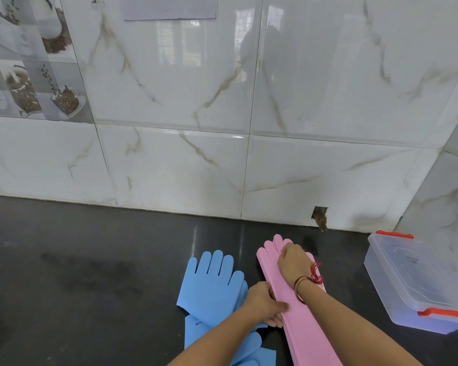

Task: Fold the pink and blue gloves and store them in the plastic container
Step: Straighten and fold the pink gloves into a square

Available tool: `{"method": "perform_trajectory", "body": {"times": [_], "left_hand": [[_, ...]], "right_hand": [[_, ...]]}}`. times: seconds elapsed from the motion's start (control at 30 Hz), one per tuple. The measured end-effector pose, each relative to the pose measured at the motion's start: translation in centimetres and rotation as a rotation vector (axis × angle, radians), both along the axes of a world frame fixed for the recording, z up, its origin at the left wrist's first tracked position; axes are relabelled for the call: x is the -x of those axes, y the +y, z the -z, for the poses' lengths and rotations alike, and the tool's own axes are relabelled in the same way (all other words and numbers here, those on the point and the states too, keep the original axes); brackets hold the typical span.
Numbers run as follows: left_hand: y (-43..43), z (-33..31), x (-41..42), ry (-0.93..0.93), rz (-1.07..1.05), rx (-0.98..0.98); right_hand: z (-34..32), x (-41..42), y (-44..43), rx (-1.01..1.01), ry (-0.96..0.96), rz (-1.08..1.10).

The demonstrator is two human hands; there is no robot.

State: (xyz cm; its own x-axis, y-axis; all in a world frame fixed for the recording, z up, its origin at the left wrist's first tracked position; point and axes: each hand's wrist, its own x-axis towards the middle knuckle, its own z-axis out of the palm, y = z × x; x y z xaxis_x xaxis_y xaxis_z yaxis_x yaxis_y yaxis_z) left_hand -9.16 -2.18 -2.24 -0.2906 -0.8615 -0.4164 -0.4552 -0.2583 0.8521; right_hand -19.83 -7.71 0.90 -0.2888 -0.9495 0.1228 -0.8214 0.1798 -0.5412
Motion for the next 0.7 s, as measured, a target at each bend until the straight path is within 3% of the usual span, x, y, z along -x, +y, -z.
{"method": "perform_trajectory", "body": {"times": [0.1,0.3,0.43,0.53,0.7], "left_hand": [[0.0,0.1,0.0,-0.010,-0.006,0.010],[0.2,0.3,0.2,-0.034,-0.008,0.051],[0.1,0.3,0.2,-0.042,0.006,0.055],[0.2,0.2,0.2,-0.042,0.000,0.057],[0.2,-0.3,0.0,0.048,-0.118,-0.004]], "right_hand": [[0.3,0.3,0.5,0.107,-0.069,0.016],[0.5,1.7,0.4,0.005,0.053,-0.053],[1.0,3.8,0.6,-0.006,0.084,0.089],[1.5,5.5,0.8,-0.161,0.027,0.123],[1.2,5.7,0.4,-0.212,-0.137,0.143]]}}
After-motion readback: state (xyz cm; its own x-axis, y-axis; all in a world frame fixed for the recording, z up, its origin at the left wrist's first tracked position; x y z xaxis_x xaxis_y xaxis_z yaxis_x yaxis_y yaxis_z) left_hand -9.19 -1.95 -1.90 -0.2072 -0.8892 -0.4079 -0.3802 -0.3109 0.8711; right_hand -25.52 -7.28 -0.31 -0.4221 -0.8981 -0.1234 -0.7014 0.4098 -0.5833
